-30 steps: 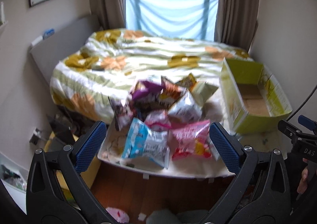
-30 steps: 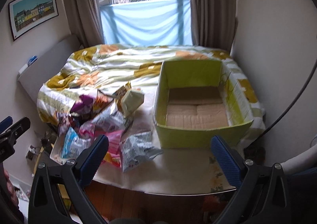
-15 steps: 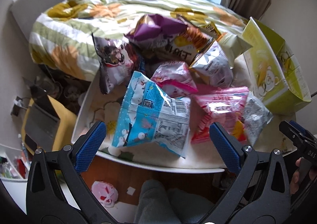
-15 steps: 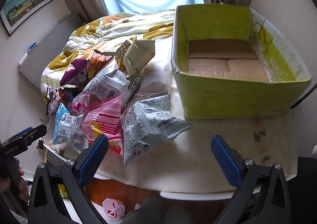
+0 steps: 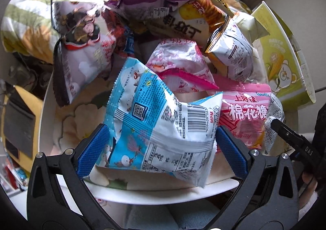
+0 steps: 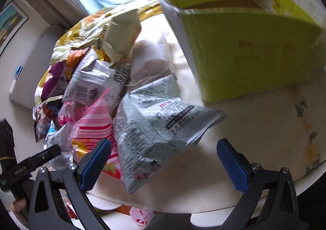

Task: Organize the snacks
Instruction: 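Grasp the blue-white bag with the left tool while the right tool grasps the grey-green bag, then carry both bags over the yellow box and open both tools to drop them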

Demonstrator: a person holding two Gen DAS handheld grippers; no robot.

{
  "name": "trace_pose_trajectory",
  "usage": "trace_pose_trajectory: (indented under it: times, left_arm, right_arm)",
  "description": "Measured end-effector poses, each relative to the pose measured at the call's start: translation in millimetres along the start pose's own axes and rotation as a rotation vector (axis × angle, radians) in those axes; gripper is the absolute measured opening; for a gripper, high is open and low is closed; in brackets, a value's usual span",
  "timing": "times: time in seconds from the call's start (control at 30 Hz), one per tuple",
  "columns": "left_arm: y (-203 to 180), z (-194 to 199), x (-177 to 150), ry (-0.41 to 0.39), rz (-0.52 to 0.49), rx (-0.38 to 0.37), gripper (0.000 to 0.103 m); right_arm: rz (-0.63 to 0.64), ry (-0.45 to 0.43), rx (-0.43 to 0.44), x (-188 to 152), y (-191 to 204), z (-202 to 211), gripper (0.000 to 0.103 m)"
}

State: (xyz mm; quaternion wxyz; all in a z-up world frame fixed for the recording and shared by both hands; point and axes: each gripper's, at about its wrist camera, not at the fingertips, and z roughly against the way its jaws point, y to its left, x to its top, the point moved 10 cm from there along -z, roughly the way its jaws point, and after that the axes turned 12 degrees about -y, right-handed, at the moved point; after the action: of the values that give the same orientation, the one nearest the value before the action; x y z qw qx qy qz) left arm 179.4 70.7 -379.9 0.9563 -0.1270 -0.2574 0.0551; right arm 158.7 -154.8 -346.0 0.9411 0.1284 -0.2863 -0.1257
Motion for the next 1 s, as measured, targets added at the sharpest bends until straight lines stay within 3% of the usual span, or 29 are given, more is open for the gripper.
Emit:
trace_pose_trajectory:
  times: [0.37,0.77,0.87,0.93,1.0]
  left_arm:
    - [-0.9,-22.2,-13.2,0.050,-0.051,0.004,0.103]
    - [-11.0,-14.9,-7.5,0.040,-0.073,-0.032,0.077]
    - [-13.4,-6.4,-0.2,0.038,-0.070,-0.049,0.074]
    - [-9.1,2.4,4.6,0.035,-0.061,-0.061,0.073]
    - [-10.6,5.3,7.5,0.032,-0.053,-0.071,0.072]
  right_arm:
    - [-0.048,0.025,0.015,-0.4,-1.4,-20.9,0.102]
    - [-0.051,0.028,0.042,4.7,3.5,-36.6,0.099]
    - [-0.048,0.028,0.065,5.1,6.4,-36.1,0.090]
    - [-0.051,0.032,0.098,3.6,7.8,-33.1,0.073]
    - [-0.054,0.034,0.117,3.9,9.9,-32.8,0.067]
